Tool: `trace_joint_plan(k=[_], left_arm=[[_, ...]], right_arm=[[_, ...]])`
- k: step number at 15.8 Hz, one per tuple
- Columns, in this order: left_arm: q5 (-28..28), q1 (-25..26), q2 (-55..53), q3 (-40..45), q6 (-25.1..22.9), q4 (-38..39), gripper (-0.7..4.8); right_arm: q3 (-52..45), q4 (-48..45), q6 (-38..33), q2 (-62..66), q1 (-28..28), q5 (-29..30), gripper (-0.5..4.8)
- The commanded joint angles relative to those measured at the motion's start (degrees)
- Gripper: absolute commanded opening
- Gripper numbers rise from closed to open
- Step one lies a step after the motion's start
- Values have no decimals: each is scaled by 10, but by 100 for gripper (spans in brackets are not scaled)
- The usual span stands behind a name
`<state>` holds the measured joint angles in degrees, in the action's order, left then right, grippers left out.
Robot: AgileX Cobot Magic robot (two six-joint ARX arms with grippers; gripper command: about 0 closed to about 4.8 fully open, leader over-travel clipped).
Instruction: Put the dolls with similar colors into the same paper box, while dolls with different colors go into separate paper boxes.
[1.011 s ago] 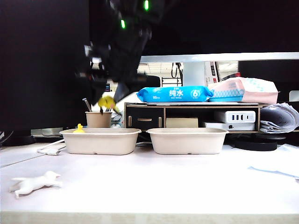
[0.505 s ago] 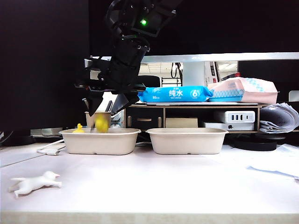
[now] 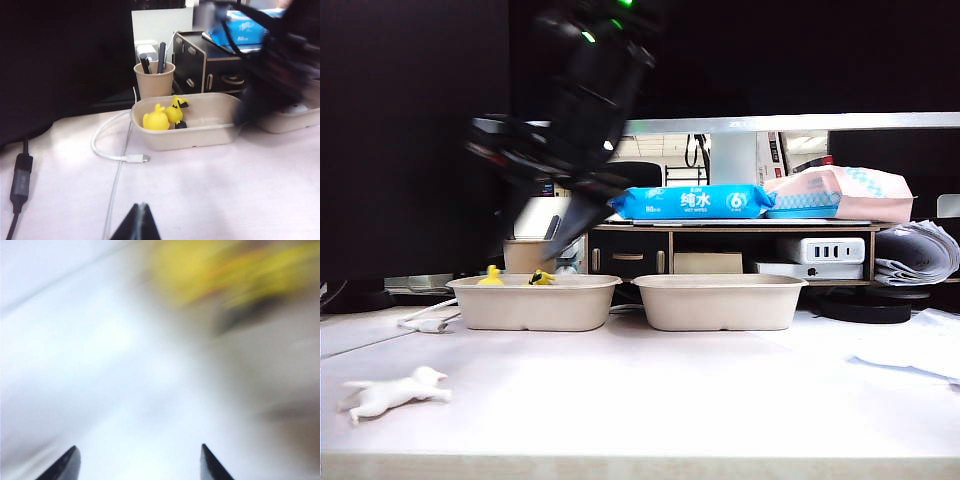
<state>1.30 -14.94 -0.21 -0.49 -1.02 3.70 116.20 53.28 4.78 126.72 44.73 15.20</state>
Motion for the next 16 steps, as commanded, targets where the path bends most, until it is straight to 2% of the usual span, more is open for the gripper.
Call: trace_joint_plan(k=[1,4,6,7,12,16], left_arm=[[0,0,0,0,2,-7,-5],[0,-36,-34,-2,2,-9,-5],[0,-69,-87,-2,2,-7,-5],[0,-85,-107,-2,2,-7,-5],[-15,-96,-157,-25,2,21,-5],[-16,-96,-142,-23,2,19,-5]], right_arm=[[-2,123,100,-3,51,48,306],[-2,151,142,-3,114,9,320],[-2,133,154,-1,138,-26,382],[-2,111,154,3,145,-29,393],[-2,80,159,21,149,-25,393],[-2,78,163,32,142,-37,392]])
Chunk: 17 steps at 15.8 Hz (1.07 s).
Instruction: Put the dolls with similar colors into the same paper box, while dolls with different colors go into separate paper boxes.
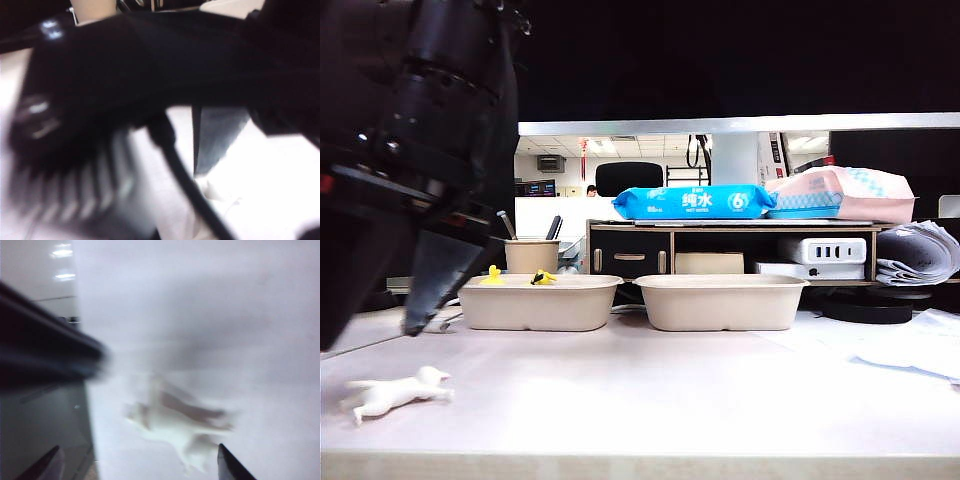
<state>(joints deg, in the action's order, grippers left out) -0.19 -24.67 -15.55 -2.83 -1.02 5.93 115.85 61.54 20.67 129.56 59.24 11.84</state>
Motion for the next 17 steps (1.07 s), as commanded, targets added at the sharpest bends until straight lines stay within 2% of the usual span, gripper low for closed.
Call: trace_joint_plan(k=[1,13,17], left_arm=[[0,1,21,0,2,-3,-5],[0,1,85,11,2,-3,-5],[0,1,125,12,2,0,-5]], right_arm=[[1,-5,4,7,-7,-4,393],[0,-26,3,37,-13,-4,392],[1,-18,-24,37,-18,-3,392]])
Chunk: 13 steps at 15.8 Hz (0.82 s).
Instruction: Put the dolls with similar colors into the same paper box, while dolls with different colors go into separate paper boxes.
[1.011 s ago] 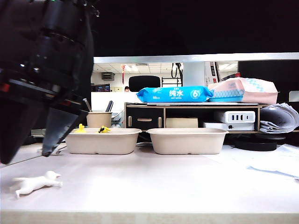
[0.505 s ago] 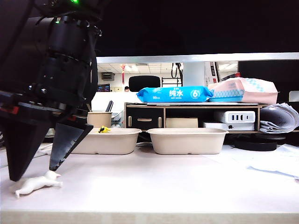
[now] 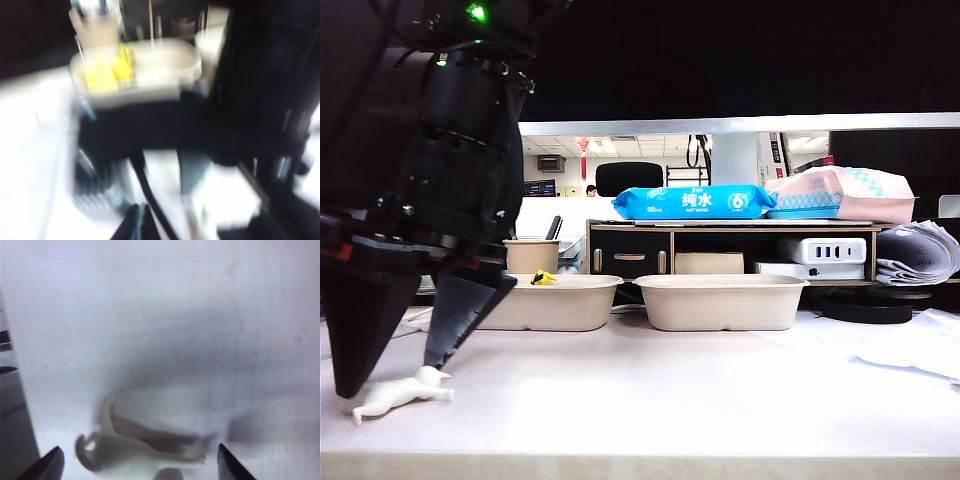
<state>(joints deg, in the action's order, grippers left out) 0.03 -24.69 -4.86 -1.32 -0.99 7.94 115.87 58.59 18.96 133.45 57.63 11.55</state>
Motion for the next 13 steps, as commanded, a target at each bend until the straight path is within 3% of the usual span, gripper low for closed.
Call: trace_joint_plan(k=[1,5,13], left_arm=[[-2,2,23,-3,2,-21,-5],[-2,2,44,8,2,20,-5],[0,2,47,8,2,23,-5]], right_arm=[[1,18,-7,-1,-3,0,393],[0,-1,-11,-1,-1,0,393],[0,-19,-17,21,-3,0,392]])
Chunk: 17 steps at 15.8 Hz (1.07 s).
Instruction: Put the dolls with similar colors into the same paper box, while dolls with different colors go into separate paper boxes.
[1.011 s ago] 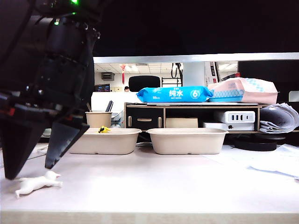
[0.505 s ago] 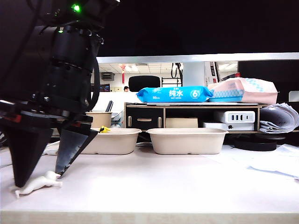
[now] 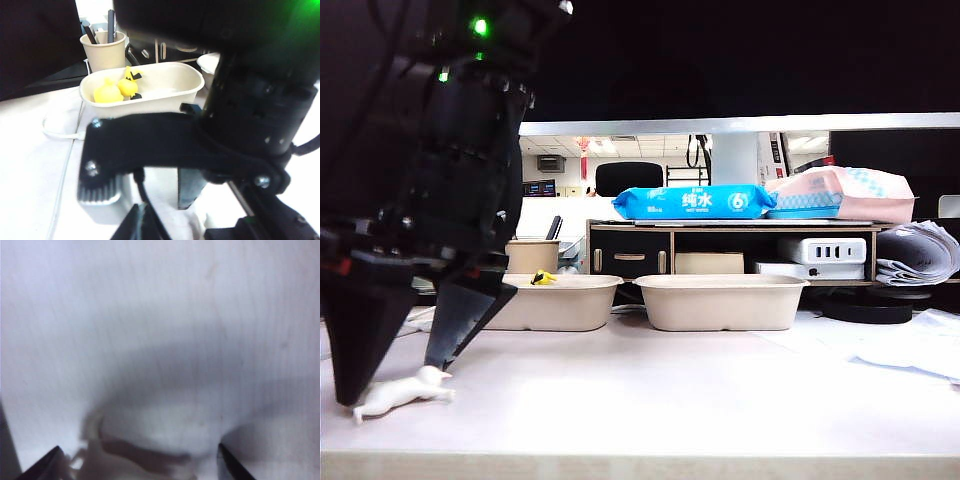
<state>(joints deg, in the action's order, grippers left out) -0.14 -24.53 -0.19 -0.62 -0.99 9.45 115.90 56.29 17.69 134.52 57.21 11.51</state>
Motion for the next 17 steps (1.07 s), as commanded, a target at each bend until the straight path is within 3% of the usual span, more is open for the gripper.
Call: trace_joint_plan(k=[1,6,8,9,14,16,17], left_arm=[[2,1,0,1,2,8,-5],[2,1,0,1,2,8,-5],[2,1,0,1,2,8,-5],[2,1,0,1,2,8,-5],[2,1,0,1,2,8,-5],[2,1,0,1,2,8,-5],[2,1,0,1,2,8,-5]], right_arm=[[0,4,-9,13,2,0,392],[0,18,-12,14,1,-1,376],[0,22,-12,14,1,-3,272],[0,22,-12,14,0,-4,244],[0,22,-12,13,-6,-16,200],[0,26,-15,11,-14,-21,144],[0,31,-16,9,-21,-26,143]])
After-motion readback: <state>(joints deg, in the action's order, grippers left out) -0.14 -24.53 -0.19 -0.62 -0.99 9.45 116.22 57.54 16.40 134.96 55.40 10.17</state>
